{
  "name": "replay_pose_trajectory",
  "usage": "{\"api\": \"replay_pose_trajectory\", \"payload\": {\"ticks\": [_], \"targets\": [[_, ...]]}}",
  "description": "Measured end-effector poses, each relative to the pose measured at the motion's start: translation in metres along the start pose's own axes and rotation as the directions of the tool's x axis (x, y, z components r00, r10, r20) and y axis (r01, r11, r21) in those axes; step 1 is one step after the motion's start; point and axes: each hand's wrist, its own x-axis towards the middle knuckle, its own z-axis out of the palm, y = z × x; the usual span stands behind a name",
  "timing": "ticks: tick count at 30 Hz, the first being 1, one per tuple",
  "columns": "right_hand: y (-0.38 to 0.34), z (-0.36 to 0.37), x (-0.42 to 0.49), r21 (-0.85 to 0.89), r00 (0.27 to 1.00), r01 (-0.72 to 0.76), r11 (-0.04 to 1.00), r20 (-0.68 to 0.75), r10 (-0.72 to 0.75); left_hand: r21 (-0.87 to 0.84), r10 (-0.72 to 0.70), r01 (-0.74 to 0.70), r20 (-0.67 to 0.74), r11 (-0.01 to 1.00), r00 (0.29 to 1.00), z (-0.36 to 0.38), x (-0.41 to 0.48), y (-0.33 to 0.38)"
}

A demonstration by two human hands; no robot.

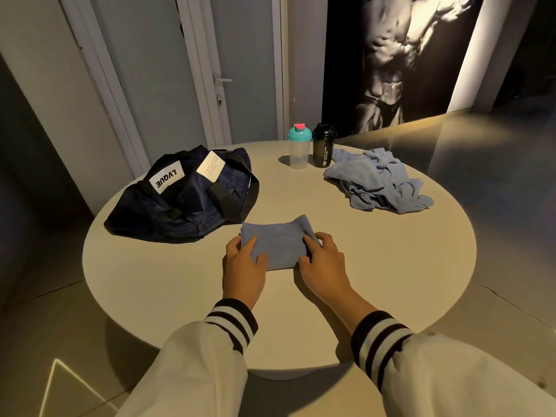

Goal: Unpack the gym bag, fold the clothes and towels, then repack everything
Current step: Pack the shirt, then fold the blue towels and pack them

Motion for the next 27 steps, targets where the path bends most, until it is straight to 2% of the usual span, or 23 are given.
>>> {"api": "replay_pose_trajectory", "payload": {"ticks": [5, 9, 13, 14, 15, 17, 18, 20, 21, 27], "targets": [[0.0, 0.001, 0.0, -0.062, 0.998, -0.069, 0.996, -0.011, 0.068, 0.033, 0.044, -0.042, -0.061, 0.999, 0.997, 0.0, 0.0, -0.003], [-0.004, -0.002, -0.006, -0.034, 0.996, -0.086, 0.996, -0.03, 0.085, 0.0, 0.028, -0.029, -0.114, 1.0, 0.993, -0.001, -0.003, -0.001], [-0.006, -0.004, -0.013, -0.065, 0.998, 0.002, 0.998, -0.067, -0.007, 0.138, 0.071, -0.053, -0.123, 0.989, 0.99, -0.003, -0.01, 0.01], [-0.005, -0.004, -0.013, -0.076, 0.997, 0.027, 0.997, -0.066, -0.032, 0.194, 0.116, -0.094, -0.107, 0.976, 0.987, -0.003, -0.013, 0.014], [-0.004, -0.003, -0.013, -0.083, 0.997, 0.046, 0.995, -0.061, -0.051, 0.278, 0.241, -0.213, -0.069, 0.937, 0.968, -0.001, -0.016, 0.016], [-0.003, -0.001, -0.013, -0.1, 0.997, 0.058, 0.993, -0.053, -0.063, 0.485, 0.484, -0.457, 0.078, 0.746, 0.872, 0.005, -0.023, 0.016], [-0.002, 0.0, -0.012, -0.11, 0.997, 0.048, 0.993, -0.053, -0.054, 0.529, 0.468, -0.457, 0.124, 0.715, 0.875, 0.007, -0.022, 0.015], [-0.002, 0.001, -0.012, -0.128, 0.998, 0.021, 0.992, -0.055, -0.029, 0.536, 0.294, -0.321, 0.138, 0.781, 0.946, 0.004, -0.02, 0.014], [-0.003, 0.002, -0.012, -0.134, 0.998, 0.011, 0.991, -0.054, -0.018, 0.522, 0.245, -0.29, 0.155, 0.802, 0.957, 0.004, -0.017, 0.013], [-0.002, 0.002, -0.014, -0.164, 1.0, 0.01, 0.986, -0.019, -0.013, 0.436, 0.176, -0.286, 0.276, 0.853, 0.945, 0.005, -0.011, 0.012]]}}
